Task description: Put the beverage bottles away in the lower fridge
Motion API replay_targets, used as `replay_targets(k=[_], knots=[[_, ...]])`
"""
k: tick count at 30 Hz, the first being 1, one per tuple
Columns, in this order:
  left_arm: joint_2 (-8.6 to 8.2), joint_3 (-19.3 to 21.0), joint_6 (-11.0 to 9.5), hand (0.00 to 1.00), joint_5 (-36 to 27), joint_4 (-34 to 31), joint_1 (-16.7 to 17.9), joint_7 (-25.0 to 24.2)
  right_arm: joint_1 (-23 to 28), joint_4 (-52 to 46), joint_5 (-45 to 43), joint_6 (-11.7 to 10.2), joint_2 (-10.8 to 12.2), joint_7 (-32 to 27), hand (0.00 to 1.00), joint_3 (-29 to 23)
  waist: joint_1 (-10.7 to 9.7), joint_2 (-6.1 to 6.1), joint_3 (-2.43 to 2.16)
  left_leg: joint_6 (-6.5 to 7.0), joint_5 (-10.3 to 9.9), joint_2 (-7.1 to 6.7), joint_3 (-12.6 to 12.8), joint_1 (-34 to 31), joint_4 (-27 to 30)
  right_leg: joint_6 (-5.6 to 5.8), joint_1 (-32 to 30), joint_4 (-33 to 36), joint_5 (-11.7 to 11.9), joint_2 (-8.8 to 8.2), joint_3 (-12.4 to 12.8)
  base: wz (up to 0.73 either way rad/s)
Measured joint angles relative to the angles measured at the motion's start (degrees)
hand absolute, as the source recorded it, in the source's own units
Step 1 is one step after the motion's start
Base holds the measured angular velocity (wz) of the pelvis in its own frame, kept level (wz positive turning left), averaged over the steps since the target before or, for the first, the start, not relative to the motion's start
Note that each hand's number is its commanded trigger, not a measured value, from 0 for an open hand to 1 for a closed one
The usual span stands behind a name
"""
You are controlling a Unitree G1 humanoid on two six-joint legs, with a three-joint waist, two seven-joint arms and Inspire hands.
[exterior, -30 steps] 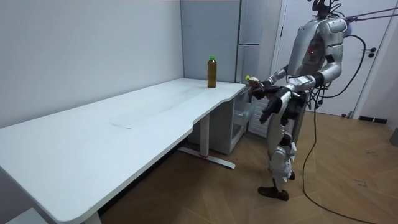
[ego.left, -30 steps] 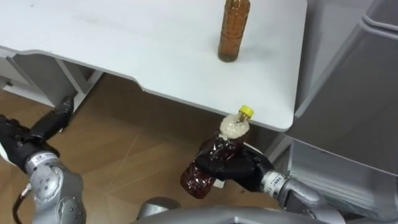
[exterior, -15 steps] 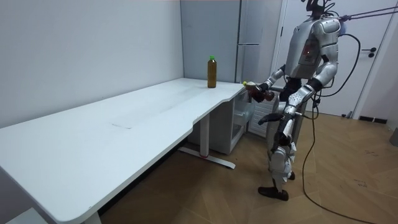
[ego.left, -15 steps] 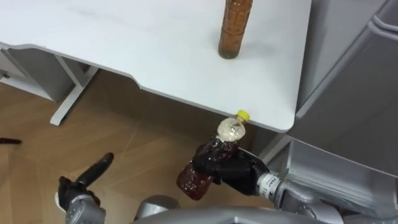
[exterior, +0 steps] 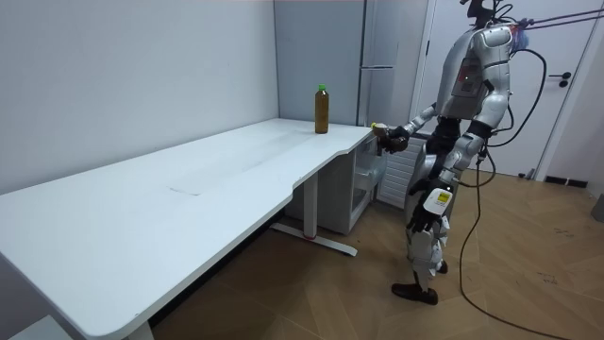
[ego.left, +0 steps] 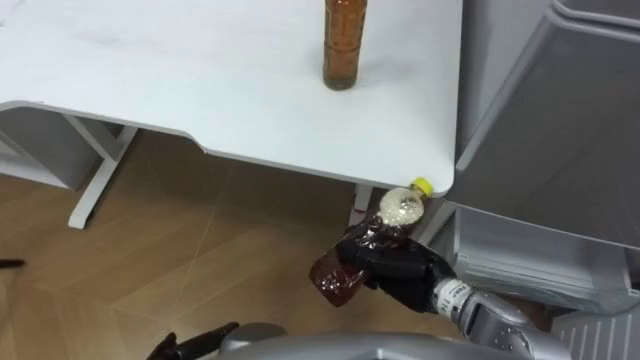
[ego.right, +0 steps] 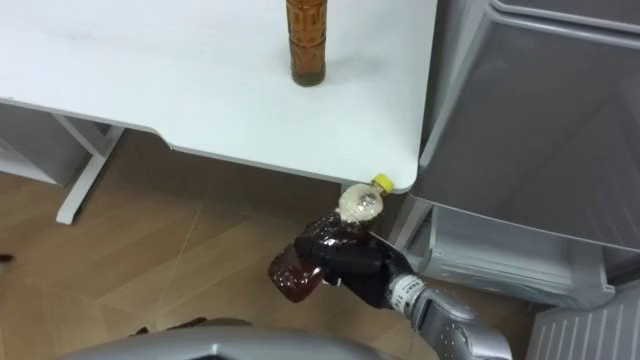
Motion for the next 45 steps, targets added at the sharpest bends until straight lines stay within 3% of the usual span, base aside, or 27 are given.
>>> replay_targets(k=[4,7,15,20,25,33,45], knots=[[0.27,-0.04,0.02,0.00,6.32,0.21,-0.70,-0.82,0.18,5.71,2.47,-0.81,0.07,-0.77,1.00,-0.91,-0.92,-0.05,-0.45,-0.01,0.04,0.03,0.57,0.30,-0.11,0.06,-0.01,-0.17,-0.09,0.03,0.85,-0.08],[0.62,-0.07,0.01,0.00,9.61,0.23,-0.88,-1.30,0.23,10.81,5.42,-0.80,0.43,-2.81,1.00,-0.82,-1.61,-0.17,-0.54,0.04,0.13,0.00,1.02,0.66,-0.71,0.09,-0.03,-0.23,-0.10,-0.04,1.29,-0.08],[1.13,-0.03,-0.04,0.00,11.69,1.12,-1.68,-1.90,-0.09,17.85,15.01,-2.10,0.65,-7.62,1.00,-1.42,-3.48,-0.33,-0.31,0.01,0.23,-0.02,1.48,1.16,-1.44,0.09,-0.10,-1.15,-0.09,-0.06,1.58,-0.02],[1.13,0.12,-0.52,0.00,13.84,1.14,-2.21,-1.90,-0.19,20.94,16.41,-3.62,1.15,-8.98,1.00,-3.71,-3.42,-0.33,-0.09,-0.02,0.25,0.08,2.47,1.09,-2.25,0.08,-1.05,-1.14,-0.08,-0.06,2.67,-0.10],[1.14,0.50,-0.68,0.00,16.26,1.14,-2.46,-1.91,-0.11,22.57,17.19,-3.76,1.48,-11.15,1.00,-5.49,-4.12,-0.43,0.03,-0.02,0.25,0.07,3.28,1.92,-3.25,0.10,-0.96,-1.12,-0.08,-0.13,3.55,-0.11],[0.85,0.66,-2.24,0.00,21.69,1.42,-3.30,-2.00,-1.52,21.69,31.26,-6.16,2.66,-18.23,1.00,-10.65,-4.82,-0.22,0.21,-0.06,0.28,0.11,3.89,2.68,-3.94,0.13,-0.87,-0.76,-0.05,-0.10,4.29,-0.05],[0.56,1.52,-2.24,0.00,23.41,3.63,-2.78,-1.91,-4.45,22.00,44.40,-8.13,2.60,-21.64,1.00,-12.58,-4.97,0.26,0.49,-0.03,0.26,0.15,3.21,1.47,-2.96,0.15,-1.43,-0.03,-0.07,-0.12,3.55,0.02]])
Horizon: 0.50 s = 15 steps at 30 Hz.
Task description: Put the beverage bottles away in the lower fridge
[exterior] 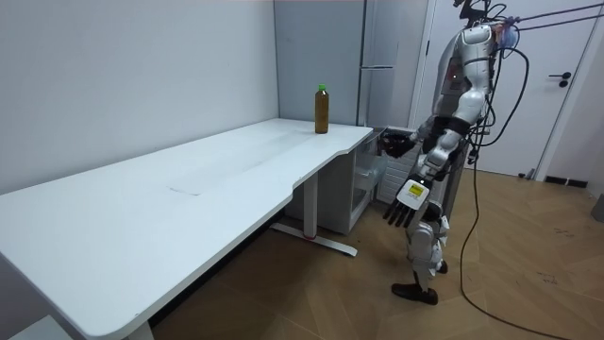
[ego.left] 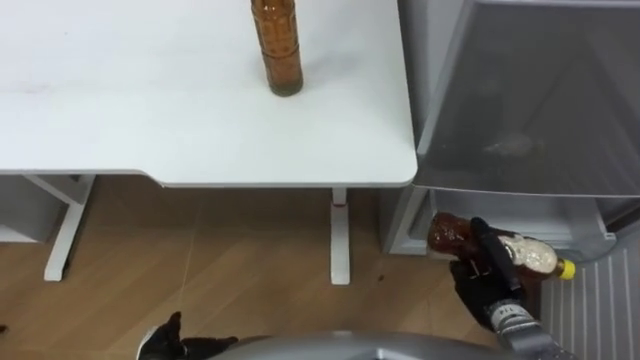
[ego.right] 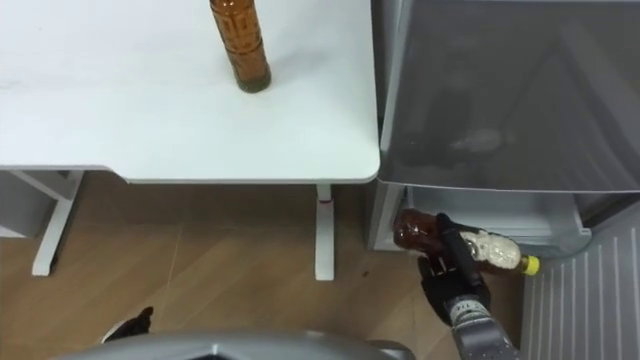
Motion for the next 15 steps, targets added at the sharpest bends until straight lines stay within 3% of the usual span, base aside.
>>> replay_targets(k=[4,10,13,15], knots=[[0.01,-0.08,0.60,0.00,0.01,-0.19,-0.08,-0.08,-2.80,0.46,3.43,-0.16,-0.29,-1.99,1.00,-2.18,-0.22,0.08,-0.04,0.18,0.23,-0.13,-0.58,-1.91,1.23,-0.02,-1.67,0.03,-0.01,-0.10,-0.58,0.09],[0.58,-0.05,1.11,0.00,-0.01,0.41,-2.95,-0.52,-13.78,11.26,2.95,-0.27,-1.51,-3.14,1.00,-4.42,-0.88,0.09,-0.06,0.45,1.11,-0.07,-0.93,-8.67,3.00,-0.05,-8.89,3.53,-0.01,-0.36,-0.81,0.04],[0.98,-0.55,1.13,0.00,0.00,1.94,-6.22,-0.78,-20.11,16.37,2.49,-0.28,-2.47,-4.19,1.00,-5.10,-0.66,0.25,0.22,0.85,1.56,-0.07,-0.85,-13.44,4.81,-0.10,-14.46,7.55,-0.24,-0.97,-1.28,0.00],[2.16,-2.55,1.13,0.00,-0.01,3.11,-9.51,-0.82,-24.23,18.95,1.74,-0.29,-3.00,-4.28,1.00,-5.12,-0.38,-0.01,0.66,1.04,1.66,-0.16,-0.91,-17.14,6.97,-0.17,-18.77,11.17,-0.88,-1.51,-1.51,0.00]])
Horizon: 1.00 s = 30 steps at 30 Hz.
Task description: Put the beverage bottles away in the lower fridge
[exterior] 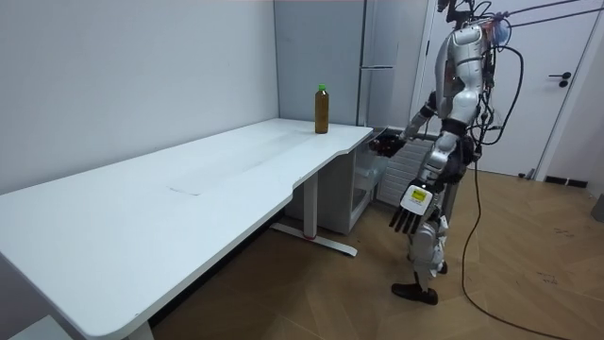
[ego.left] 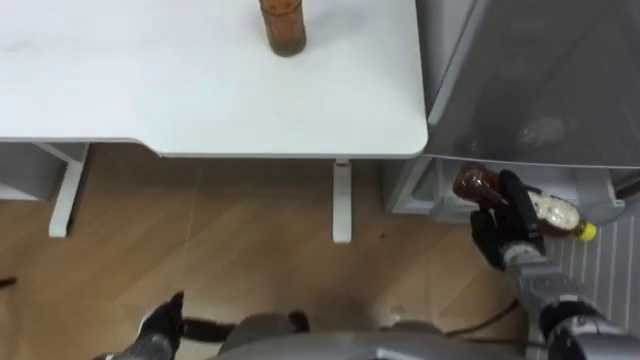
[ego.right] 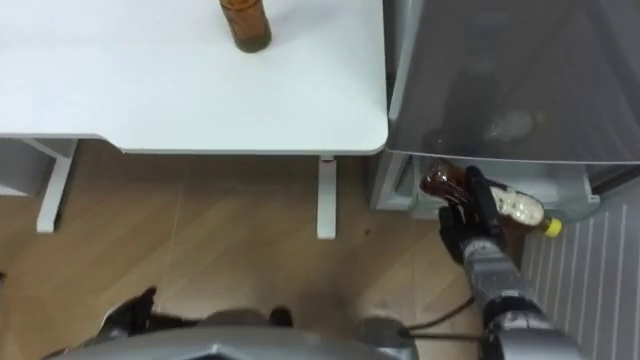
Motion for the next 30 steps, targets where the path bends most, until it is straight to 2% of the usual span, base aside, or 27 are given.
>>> replay_targets(k=[1,2,3,5,6,8,11,18,24,27,30], knots=[[0.37,-0.19,-0.02,0.00,0.00,0.43,-0.80,0.01,-0.71,0.55,0.03,0.04,0.00,0.00,1.00,-0.04,0.19,-0.31,0.21,0.04,0.03,-0.07,-0.01,-0.78,0.49,-0.09,-0.85,0.86,-0.30,-0.18,0.00,0.05],[0.70,-0.19,-0.26,0.00,-0.01,1.33,-2.41,0.13,-2.37,2.08,0.02,0.34,-0.10,0.03,1.00,-0.44,0.67,-1.06,0.71,0.09,0.02,-0.21,-0.02,-2.55,1.84,-0.17,-2.82,2.79,-1.01,-0.53,0.08,0.08],[0.81,-0.25,-0.30,0.00,-0.02,1.98,-3.71,0.32,-3.95,3.30,-0.05,0.35,-0.28,0.01,1.00,-0.94,0.95,-1.56,1.00,0.27,-0.11,-0.30,-0.04,-5.06,3.78,-0.15,-5.53,5.35,-1.72,-0.90,0.20,0.10],[0.42,-0.22,-0.36,0.00,-0.18,3.10,-5.55,0.77,-5.82,4.19,0.01,0.34,-0.70,-0.01,1.00,-1.57,0.93,-2.20,1.40,0.64,-0.36,-0.86,-0.52,-9.56,6.95,-0.18,-10.15,9.72,-3.27,-1.97,0.05,0.21],[0.88,-0.14,-0.46,0.00,-0.65,3.35,-6.74,0.90,-6.15,4.22,0.02,0.34,-1.35,-0.07,1.00,-1.60,1.41,-2.45,1.50,0.93,-0.66,-1.06,-0.59,-12.59,9.29,-0.19,-13.30,12.39,-4.33,-2.51,0.08,0.23],[1.04,-0.32,-0.46,0.00,-1.18,3.39,-7.91,1.40,-6.42,4.21,-0.04,0.36,-2.36,-0.47,1.00,-1.60,2.34,-2.48,1.50,1.12,-0.97,-1.52,-0.98,-16.55,12.29,-0.15,-17.50,16.10,-5.25,-3.32,0.15,0.17],[1.04,-1.52,-0.39,0.00,-1.31,3.27,-9.17,2.91,-7.55,4.17,-0.23,0.54,-4.09,-1.75,1.00,-1.57,2.43,-2.51,1.48,1.65,-1.41,-1.96,-1.03,-22.69,16.31,0.02,-24.11,21.62,-6.68,-4.51,0.41,0.10],[2.35,-4.75,-0.57,0.00,-3.16,3.29,-10.04,6.38,-11.43,4.16,-0.13,0.33,-8.30,-4.72,1.00,-0.79,3.68,-3.67,1.47,1.45,-2.28,-1.54,0.13,-34.73,24.58,-0.39,-37.08,31.17,-7.69,-5.05,2.51,-0.07],[2.57,-5.42,-0.70,0.00,-3.39,3.01,-10.22,8.84,-14.44,3.52,-2.11,0.29,-12.01,-7.57,1.00,1.34,4.24,-4.05,1.48,1.49,-2.26,-1.42,0.20,-41.48,28.78,-0.74,-43.84,35.81,-8.13,-5.37,2.94,0.01],[3.26,-6.70,-0.90,0.00,-3.36,2.81,-10.18,9.96,-15.93,0.87,-2.15,0.26,-12.66,-10.23,1.00,1.34,4.01,-4.86,1.48,1.49,-2.27,-1.59,0.52,-44.07,30.30,-1.06,-46.92,38.10,-8.76,-5.53,3.71,0.03],[3.50,-6.98,-0.94,0.00,-3.34,1.98,-9.97,10.46,-17.76,-0.76,-2.59,0.21,-13.31,-12.74,1.00,1.34,3.85,-5.05,1.49,1.51,-2.31,-1.42,0.55,-45.44,31.24,-1.19,-48.28,39.01,-8.89,-5.58,3.73,0.00]])
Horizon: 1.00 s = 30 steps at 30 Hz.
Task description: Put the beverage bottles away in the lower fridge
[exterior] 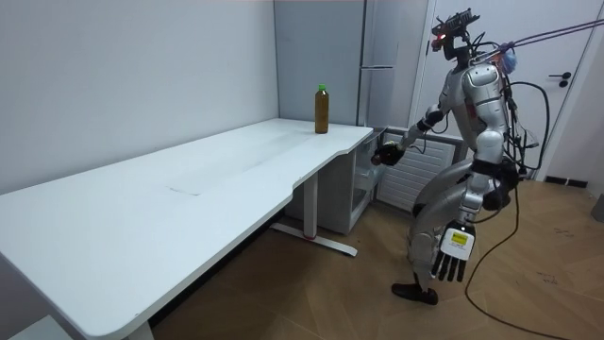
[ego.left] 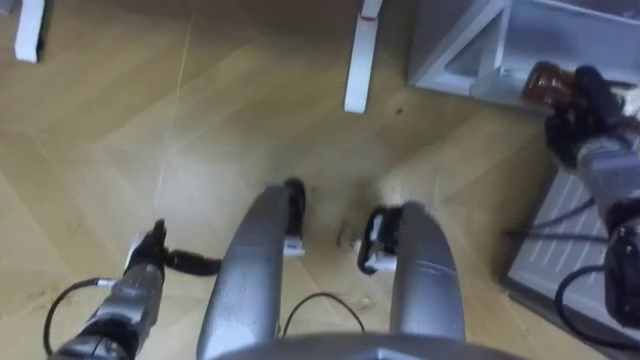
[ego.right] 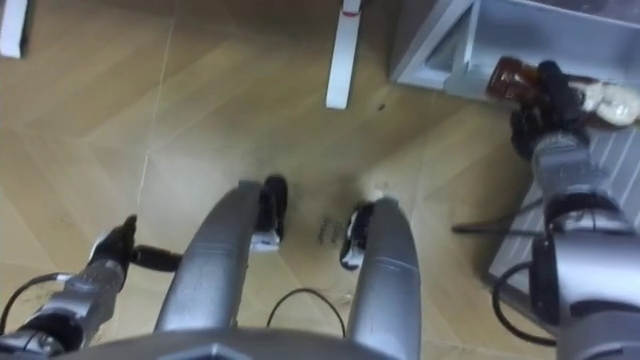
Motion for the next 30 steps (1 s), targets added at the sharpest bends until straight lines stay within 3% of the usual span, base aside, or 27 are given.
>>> replay_targets(k=[8,14,19,20,21,22,30], knots=[[0.25,-1.81,-0.38,0.00,0.01,-1.19,0.79,0.75,-4.50,-0.69,-1.47,-0.16,-1.62,-2.62,1.00,0.00,-0.24,-0.07,-0.03,0.29,-0.62,0.61,-0.13,-2.49,2.19,0.06,-1.69,1.36,-0.30,-0.06,-0.75,0.00],[1.43,-1.59,-0.39,0.00,0.00,-3.89,3.68,0.82,-5.34,-2.61,-1.56,-0.46,-5.03,-5.75,1.00,-0.01,-0.22,-0.11,-0.03,0.54,-1.85,0.55,0.28,-2.73,4.06,-0.03,-1.90,3.21,-1.49,-0.86,-0.71,0.00],[1.56,-1.63,-0.16,0.00,0.01,-3.88,4.21,0.82,-5.98,-2.60,-1.40,-0.48,-5.11,-7.81,1.00,0.54,-0.11,-0.21,-0.04,0.64,-2.41,0.59,1.17,-2.75,4.94,0.05,-2.68,4.64,-2.08,-1.01,0.39,-0.03],[1.67,-1.62,-0.15,0.00,-0.01,-3.89,4.22,0.82,-6.11,-2.60,-1.41,-0.48,-5.12,-8.04,0.76,0.57,-0.14,-0.22,-0.04,0.60,-2.54,0.62,1.18,-2.75,5.11,-0.04,-2.69,4.90,-2.31,-1.07,0.37,0.00],[1.72,-1.62,-0.14,0.00,-0.03,-3.92,4.28,0.81,-6.46,-2.60,-1.40,-0.49,-5.12,-8.31,0.34,0.58,-0.17,-0.23,-0.05,0.57,-2.58,0.67,1.19,-2.73,5.11,-0.27,-2.68,4.91,-2.47,-1.09,0.34,0.00],[1.72,-1.62,-0.12,0.00,-0.03,-3.98,4.35,0.80,-6.68,-2.60,-1.39,-0.51,-5.13,-8.49,0.00,0.58,-0.23,-0.23,-0.05,0.55,-2.59,0.68,1.20,-2.71,5.11,-0.36,-2.68,4.93,-2.51,-1.11,0.33,0.00],[1.75,-1.86,0.51,0.00,-0.05,-5.80,4.60,0.78,-6.86,-2.60,1.26,-1.19,-5.22,-8.95,0.00,2.21,-0.05,-0.26,-0.07,0.49,-2.63,0.68,1.25,-2.64,5.09,-0.17,-2.63,4.92,-2.47,-1.08,0.32,0.00]])
